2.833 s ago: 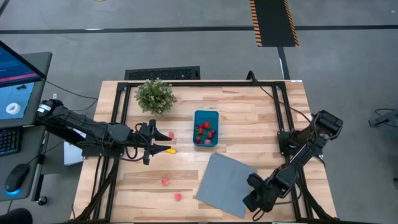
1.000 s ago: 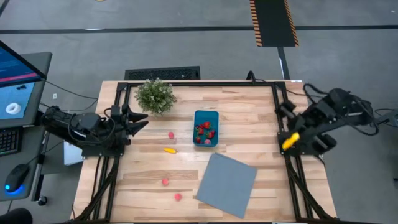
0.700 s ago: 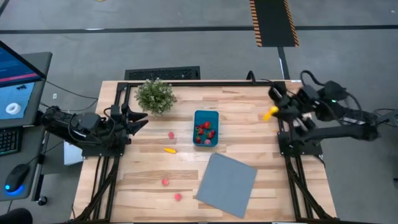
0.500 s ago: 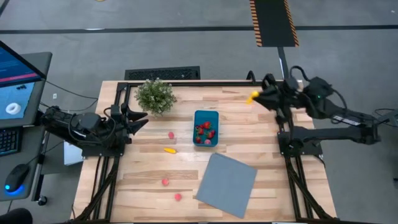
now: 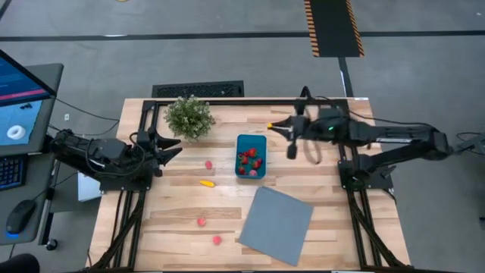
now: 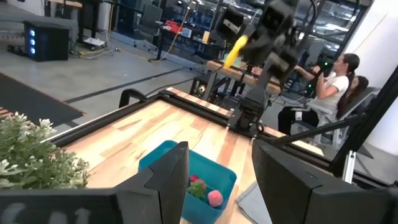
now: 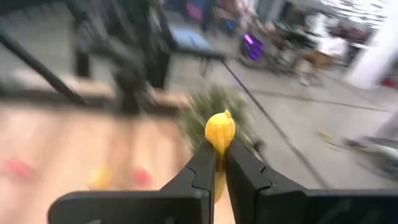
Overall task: Pick and placing Produce into tupperware
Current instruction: Put the corn into the blue bin
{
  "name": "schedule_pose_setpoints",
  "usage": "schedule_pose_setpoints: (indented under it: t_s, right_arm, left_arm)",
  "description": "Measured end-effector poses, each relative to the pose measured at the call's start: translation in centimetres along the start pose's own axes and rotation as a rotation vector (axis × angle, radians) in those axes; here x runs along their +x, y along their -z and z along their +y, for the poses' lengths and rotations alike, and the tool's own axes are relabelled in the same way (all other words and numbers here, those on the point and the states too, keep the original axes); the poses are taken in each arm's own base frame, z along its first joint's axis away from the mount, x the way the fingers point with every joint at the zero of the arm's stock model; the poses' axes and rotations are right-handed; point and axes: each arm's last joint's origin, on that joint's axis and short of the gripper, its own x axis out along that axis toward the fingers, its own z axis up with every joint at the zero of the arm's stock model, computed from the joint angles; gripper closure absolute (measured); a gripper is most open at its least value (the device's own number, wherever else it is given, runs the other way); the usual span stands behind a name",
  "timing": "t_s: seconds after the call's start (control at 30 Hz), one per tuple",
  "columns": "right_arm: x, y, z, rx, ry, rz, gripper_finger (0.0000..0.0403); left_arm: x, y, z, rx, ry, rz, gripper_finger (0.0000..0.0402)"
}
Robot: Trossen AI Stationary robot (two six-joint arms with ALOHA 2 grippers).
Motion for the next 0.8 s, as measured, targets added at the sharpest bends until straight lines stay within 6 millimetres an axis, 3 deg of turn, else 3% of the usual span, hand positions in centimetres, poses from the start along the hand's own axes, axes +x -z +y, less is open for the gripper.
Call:
schedule_pose_setpoints:
  t_s: [0.27,0.43,0.6,0.73,0.8]
  right_arm:
    - [3.3,2.5,3.0,-0.418,0.278,0.318,0.0352]
    - [4.3,2.2,4.1,-0.645,0.393,0.441,0.0351]
    - [5.4,2.1,5.7,-0.902,0.389,0.545,0.0351]
    - [6.3,2.6,6.6,-0.987,0.402,0.614,0.0351]
    - [6.7,2.8,6.8,-0.93,0.418,0.606,0.0351]
  left_arm:
    - [0.0,0.0,0.0,0.001,-0.003,0.003,0.0234]
    - [0.0,0.1,0.0,0.003,-0.004,0.005,0.0234]
    - [0.0,0.1,0.0,0.002,-0.005,0.004,0.0234]
    - [0.0,0.1,0.0,0.002,-0.005,0.005,0.0234]
    - [0.0,0.1,0.0,0.001,-0.005,0.004,0.0234]
